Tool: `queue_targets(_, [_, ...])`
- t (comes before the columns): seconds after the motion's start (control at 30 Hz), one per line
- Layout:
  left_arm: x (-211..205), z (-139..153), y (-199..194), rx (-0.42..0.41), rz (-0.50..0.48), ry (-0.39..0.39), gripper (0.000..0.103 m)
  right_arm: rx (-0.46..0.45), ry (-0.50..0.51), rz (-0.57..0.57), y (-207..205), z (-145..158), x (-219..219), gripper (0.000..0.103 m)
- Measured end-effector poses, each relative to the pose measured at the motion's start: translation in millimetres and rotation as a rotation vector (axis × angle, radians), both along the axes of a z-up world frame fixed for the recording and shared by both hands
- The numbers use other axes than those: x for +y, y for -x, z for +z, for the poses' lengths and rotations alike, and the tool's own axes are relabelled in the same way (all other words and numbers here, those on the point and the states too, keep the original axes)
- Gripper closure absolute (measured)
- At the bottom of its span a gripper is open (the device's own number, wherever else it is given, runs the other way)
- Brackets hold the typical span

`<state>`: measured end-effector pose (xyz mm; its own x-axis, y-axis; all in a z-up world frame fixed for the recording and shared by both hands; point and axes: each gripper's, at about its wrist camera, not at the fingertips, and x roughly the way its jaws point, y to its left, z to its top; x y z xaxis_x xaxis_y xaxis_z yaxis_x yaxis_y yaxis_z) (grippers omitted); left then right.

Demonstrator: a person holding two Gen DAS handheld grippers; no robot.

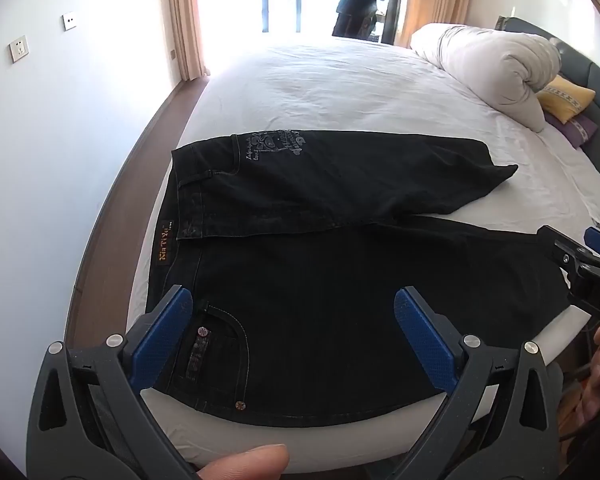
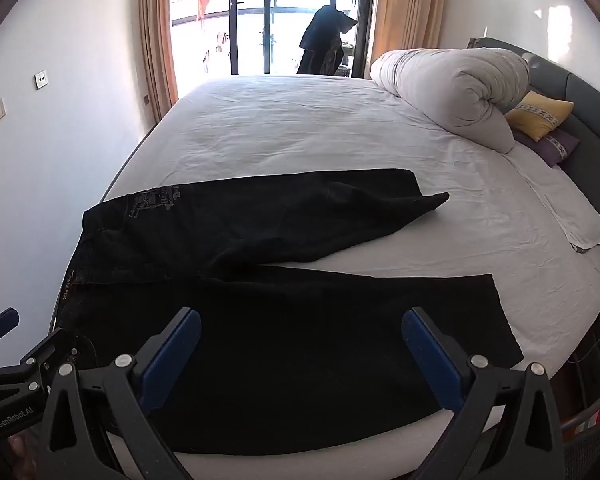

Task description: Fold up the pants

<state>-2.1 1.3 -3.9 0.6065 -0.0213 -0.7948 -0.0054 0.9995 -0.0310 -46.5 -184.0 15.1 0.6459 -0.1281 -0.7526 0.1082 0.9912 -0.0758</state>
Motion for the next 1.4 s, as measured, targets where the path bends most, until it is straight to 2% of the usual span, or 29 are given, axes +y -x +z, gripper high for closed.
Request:
queue_targets(0.7, [0.2,-2.2,1.2,0.003,0.002,-0.002,0.000,0.008,0.002,0.001,-0.6,-3.6,2.3,0.000])
queue_targets(0.87, [-0.5,-3.2,2.9,0.004,0.002,-0.003,0.000,0.007,0.001,0.003,9.7,-17.7,-1.2,0.000])
queue_targets(1.4, [-0.4,-2.4,1.7,0.007,0.003,-0.003,0.000,0.013,0.002,0.003,7.3,-16.7,0.4,0.000])
